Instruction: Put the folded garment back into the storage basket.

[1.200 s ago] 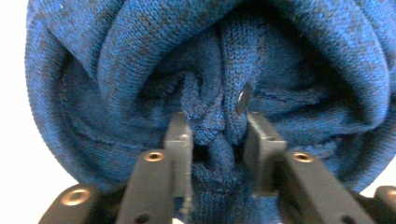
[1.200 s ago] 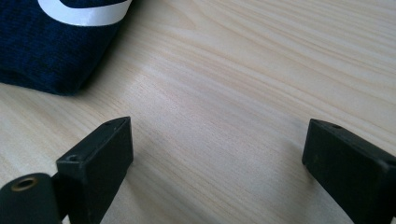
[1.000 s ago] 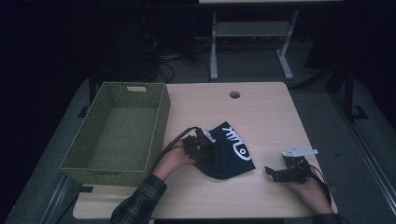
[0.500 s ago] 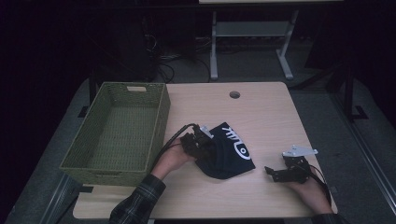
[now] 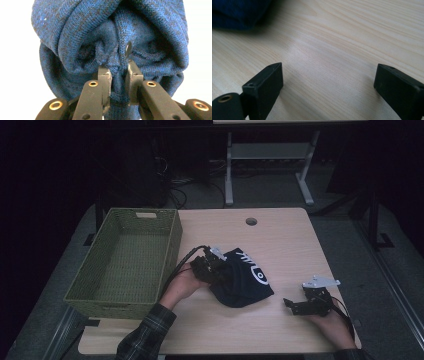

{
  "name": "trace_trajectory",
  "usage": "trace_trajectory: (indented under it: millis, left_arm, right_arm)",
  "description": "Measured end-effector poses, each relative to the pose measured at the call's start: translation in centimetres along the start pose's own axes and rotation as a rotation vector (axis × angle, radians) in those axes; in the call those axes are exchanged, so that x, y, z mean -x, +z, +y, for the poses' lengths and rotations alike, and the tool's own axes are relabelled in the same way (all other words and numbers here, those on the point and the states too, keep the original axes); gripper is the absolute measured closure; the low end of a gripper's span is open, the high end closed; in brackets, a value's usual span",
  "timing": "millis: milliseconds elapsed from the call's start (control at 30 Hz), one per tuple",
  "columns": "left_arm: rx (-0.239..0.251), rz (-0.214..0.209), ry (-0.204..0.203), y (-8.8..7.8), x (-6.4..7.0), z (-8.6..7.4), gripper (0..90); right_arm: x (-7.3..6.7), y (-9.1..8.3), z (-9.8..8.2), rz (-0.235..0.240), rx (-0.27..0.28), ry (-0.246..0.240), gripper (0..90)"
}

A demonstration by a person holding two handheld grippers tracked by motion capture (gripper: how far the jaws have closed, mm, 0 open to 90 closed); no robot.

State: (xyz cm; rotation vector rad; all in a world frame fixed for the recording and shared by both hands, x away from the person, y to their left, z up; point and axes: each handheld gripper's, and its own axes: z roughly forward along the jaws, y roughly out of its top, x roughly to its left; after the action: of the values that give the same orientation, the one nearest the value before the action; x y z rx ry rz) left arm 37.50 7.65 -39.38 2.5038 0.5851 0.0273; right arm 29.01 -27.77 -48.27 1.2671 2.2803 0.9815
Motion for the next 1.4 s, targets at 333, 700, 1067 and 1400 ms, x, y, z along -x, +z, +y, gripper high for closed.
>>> trace_trajectory:
  millis: [333, 700, 1067, 1400]
  left_arm:
    - [0.015, 0.001, 0.009, -2.4, 0.1, 1.6, 77.4]
    - [0.036, 0.041, 0.012, -6.7, -0.8, 2.5, 77.4]
    - [0.043, 0.085, -0.014, -10.6, -2.2, 2.5, 77.4]
    - [0.057, 0.125, -0.053, -13.8, -3.4, 1.4, 77.3]
  right_arm:
    - [0.0, 0.0, 0.0, 0.0, 0.0, 0.001, 8.3]
    - [0.0, 0.0, 0.0, 0.001, 0.0, 0.002, 8.2]
    - [0.0, 0.0, 0.0, 0.001, 0.001, 0.0, 8.2]
    - [0.0, 0.0, 0.0, -0.001, 0.0, 0.001, 8.2]
